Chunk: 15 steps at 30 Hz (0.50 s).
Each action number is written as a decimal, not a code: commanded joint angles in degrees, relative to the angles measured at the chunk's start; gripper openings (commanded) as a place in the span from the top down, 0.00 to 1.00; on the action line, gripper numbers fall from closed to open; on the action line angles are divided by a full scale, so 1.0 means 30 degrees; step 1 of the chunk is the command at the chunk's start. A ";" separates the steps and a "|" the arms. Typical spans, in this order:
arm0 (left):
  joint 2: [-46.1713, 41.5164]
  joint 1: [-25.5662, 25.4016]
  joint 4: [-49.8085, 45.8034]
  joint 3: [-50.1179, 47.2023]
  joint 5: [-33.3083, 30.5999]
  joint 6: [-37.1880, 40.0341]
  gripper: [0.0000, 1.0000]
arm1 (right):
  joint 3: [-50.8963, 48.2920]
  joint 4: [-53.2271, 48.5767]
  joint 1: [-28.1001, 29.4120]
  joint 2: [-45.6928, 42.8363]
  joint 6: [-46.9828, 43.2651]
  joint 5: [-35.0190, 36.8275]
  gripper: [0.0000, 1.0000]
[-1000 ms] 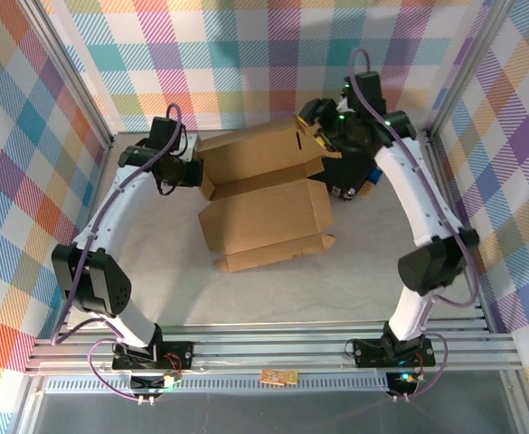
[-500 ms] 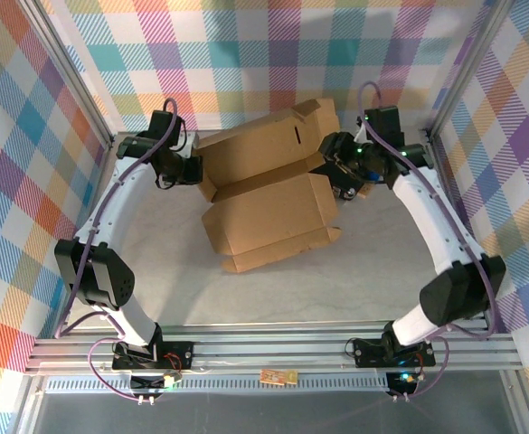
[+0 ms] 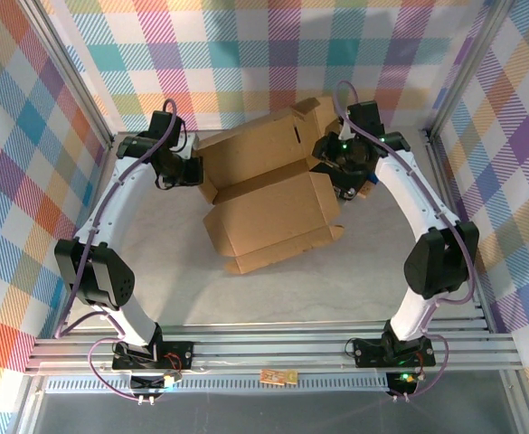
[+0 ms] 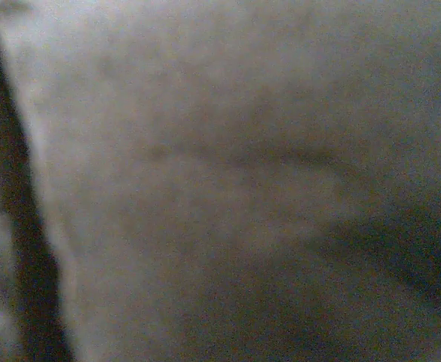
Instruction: Fold the paper box
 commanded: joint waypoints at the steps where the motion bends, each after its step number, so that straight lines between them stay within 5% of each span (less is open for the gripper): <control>1: -0.0092 0.0167 -0.0331 0.0768 0.0596 -0.0354 1.00 | 0.1262 -0.1171 0.0625 0.0833 -0.1542 0.0816 0.77; 15: -0.0076 0.0195 -0.0323 0.0969 0.0885 -0.0473 1.00 | 0.4894 -0.4072 0.3730 0.3354 -0.4533 0.4430 0.88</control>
